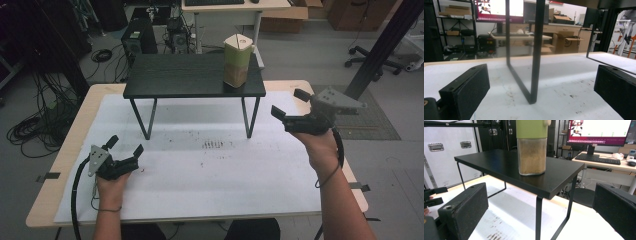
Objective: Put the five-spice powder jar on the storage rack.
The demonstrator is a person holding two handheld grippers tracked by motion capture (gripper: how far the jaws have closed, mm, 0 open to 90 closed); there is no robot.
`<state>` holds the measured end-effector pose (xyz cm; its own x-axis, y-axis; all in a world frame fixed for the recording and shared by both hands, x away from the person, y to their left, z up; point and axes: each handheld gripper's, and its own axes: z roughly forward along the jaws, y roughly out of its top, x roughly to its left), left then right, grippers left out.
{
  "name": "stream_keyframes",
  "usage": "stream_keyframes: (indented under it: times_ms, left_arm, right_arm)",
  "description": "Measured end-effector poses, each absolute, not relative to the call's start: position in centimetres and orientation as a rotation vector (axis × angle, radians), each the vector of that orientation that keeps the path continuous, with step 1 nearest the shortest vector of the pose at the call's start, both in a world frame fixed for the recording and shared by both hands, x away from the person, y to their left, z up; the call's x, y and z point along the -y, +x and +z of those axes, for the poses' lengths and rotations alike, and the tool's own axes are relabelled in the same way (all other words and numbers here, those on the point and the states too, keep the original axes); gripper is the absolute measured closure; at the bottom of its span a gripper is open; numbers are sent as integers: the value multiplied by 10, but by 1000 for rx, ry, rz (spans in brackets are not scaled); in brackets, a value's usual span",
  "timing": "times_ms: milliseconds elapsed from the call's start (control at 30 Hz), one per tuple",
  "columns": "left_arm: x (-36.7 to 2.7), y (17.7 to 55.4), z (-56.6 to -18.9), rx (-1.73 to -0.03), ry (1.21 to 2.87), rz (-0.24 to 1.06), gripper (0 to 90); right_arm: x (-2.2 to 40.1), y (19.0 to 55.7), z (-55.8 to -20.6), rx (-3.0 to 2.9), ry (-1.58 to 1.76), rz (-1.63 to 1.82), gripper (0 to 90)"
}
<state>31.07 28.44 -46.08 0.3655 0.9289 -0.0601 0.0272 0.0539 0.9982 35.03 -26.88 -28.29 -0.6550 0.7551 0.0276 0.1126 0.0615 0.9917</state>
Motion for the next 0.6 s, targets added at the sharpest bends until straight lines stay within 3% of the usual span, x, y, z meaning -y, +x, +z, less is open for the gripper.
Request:
stream_keyframes:
  times_ms: [600]
  left_arm:
    - [-284,311,-461,-965,1331,879,4]
  right_arm:
    - [266,347,-313,-1856,893,1644,0]
